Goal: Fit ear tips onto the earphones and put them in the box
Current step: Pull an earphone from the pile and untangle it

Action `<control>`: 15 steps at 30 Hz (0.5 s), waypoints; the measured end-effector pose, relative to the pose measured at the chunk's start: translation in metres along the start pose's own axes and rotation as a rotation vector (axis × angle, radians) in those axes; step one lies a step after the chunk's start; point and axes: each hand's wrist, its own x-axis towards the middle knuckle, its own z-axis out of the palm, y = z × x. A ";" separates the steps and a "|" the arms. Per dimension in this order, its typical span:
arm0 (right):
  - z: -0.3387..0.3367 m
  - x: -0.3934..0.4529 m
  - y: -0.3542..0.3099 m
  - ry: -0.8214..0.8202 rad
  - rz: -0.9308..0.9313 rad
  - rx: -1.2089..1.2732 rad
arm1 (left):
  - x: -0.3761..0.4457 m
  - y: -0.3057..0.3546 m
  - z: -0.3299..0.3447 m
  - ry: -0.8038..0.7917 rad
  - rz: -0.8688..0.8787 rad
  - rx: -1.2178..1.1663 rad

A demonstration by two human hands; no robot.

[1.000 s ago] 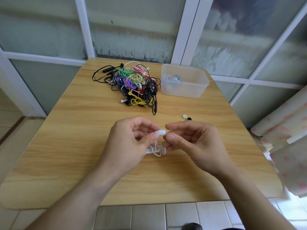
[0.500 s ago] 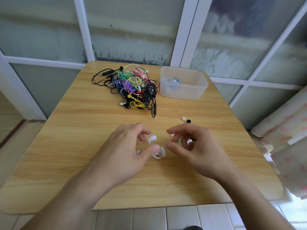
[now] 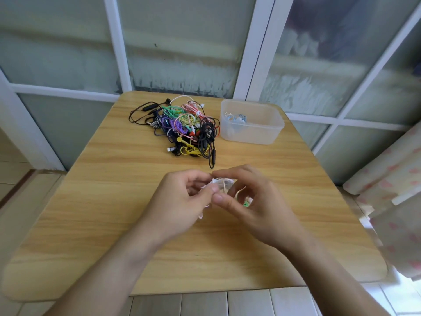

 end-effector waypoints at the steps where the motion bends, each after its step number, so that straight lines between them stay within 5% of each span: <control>1: -0.001 0.004 0.000 0.024 -0.005 0.028 | 0.002 0.004 0.001 -0.010 -0.035 -0.114; 6: -0.015 0.029 0.001 0.134 0.142 0.233 | 0.018 0.018 0.002 -0.059 -0.125 -0.587; 12: -0.051 0.092 0.008 0.341 0.183 0.018 | 0.036 0.020 -0.007 0.070 -0.199 -0.678; 15: -0.076 0.137 0.018 0.486 0.262 -0.172 | 0.043 0.011 -0.012 0.142 -0.264 -0.437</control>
